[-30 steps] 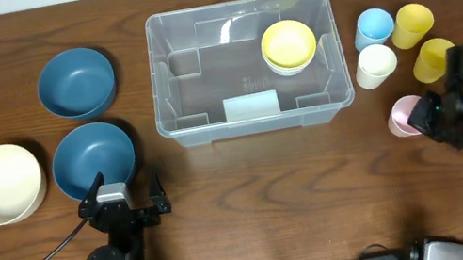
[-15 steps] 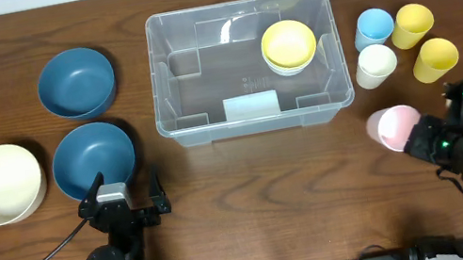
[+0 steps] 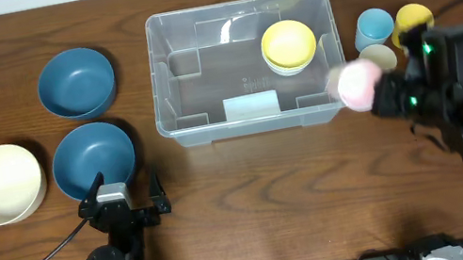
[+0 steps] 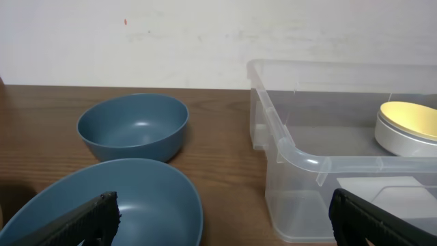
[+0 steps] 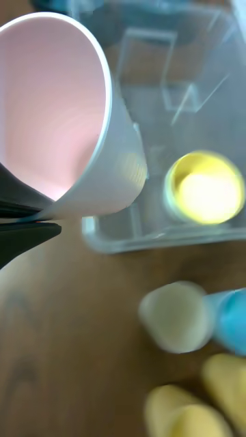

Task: Pack container
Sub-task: 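Carry the pink cup into the container beside the bowl stack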

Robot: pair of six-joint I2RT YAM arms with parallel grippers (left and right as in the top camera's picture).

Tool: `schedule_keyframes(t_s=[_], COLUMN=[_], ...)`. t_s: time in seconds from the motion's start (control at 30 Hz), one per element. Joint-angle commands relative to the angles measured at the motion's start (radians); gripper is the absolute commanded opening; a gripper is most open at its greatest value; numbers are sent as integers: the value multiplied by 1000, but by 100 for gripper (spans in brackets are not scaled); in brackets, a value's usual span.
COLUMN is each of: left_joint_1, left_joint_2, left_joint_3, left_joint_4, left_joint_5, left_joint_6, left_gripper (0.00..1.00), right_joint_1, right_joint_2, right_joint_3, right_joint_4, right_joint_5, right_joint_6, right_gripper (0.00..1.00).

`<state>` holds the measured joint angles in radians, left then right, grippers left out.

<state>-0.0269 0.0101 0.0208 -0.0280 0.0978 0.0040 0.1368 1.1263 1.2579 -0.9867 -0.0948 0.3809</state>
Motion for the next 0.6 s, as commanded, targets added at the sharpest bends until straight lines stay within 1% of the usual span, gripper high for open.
schedule_keyframes(t_s=[0.0,0.13,0.23,0.37,0.57], left_joint_1=[5,5,5,5,5], left_joint_2=[-6,-6,-6,-6,-6], left_joint_3=[-17,-17,-17,-17,-17], left_joint_4=[-35,-35,-35,-35,-35], left_joint_5=[15,15,14,14,14], left_joint_6=[13,13,13,13,13], left_gripper=[98,98,98,98,98], right_joint_1=[47,100,126,150,170], right_joint_2=[90,214,310,424,545], right_joint_3=[81,97,97,97,97], right_joint_4=[51,159,207,237,251], right_joint_5=[100,199,208,207,207], right_joint_6=[-13,-31,-31,-26,-22], right_gripper=[3,3,2,1,1])
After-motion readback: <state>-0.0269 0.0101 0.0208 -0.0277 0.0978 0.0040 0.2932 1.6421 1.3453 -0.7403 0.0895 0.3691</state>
